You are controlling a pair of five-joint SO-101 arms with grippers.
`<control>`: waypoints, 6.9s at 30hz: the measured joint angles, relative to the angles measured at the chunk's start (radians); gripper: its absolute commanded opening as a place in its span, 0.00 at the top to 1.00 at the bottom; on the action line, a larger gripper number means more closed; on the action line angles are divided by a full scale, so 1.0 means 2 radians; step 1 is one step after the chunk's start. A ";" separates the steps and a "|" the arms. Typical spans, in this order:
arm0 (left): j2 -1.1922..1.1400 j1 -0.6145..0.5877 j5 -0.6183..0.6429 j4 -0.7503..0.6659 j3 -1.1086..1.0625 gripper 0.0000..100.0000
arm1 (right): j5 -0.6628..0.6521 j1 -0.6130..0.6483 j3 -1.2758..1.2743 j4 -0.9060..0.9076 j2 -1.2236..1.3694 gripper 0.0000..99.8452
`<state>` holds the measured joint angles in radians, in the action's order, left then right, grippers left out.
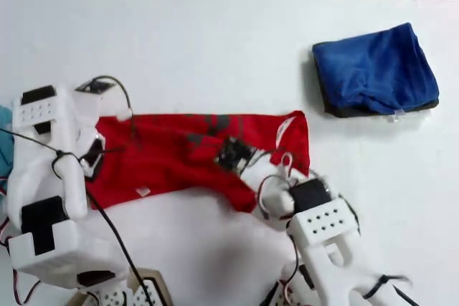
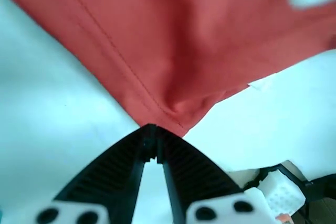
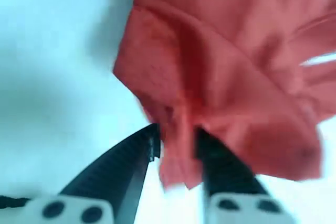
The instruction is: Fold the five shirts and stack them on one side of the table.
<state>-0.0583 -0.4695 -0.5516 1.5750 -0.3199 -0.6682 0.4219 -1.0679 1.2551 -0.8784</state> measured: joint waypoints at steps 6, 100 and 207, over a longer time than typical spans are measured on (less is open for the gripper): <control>-0.001 0.000 0.000 0.053 0.079 0.97 | 0.000 -0.030 0.161 0.073 -0.001 0.83; -0.490 0.081 0.081 0.100 0.570 0.97 | 0.111 -0.137 1.043 0.125 0.905 0.96; -0.490 0.081 0.081 0.100 0.570 0.97 | 0.115 -0.159 1.162 0.117 1.016 0.98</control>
<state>-1.0388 -0.3084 -0.3905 1.7745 0.8201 -0.4381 0.1043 1.2566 1.4883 1.1531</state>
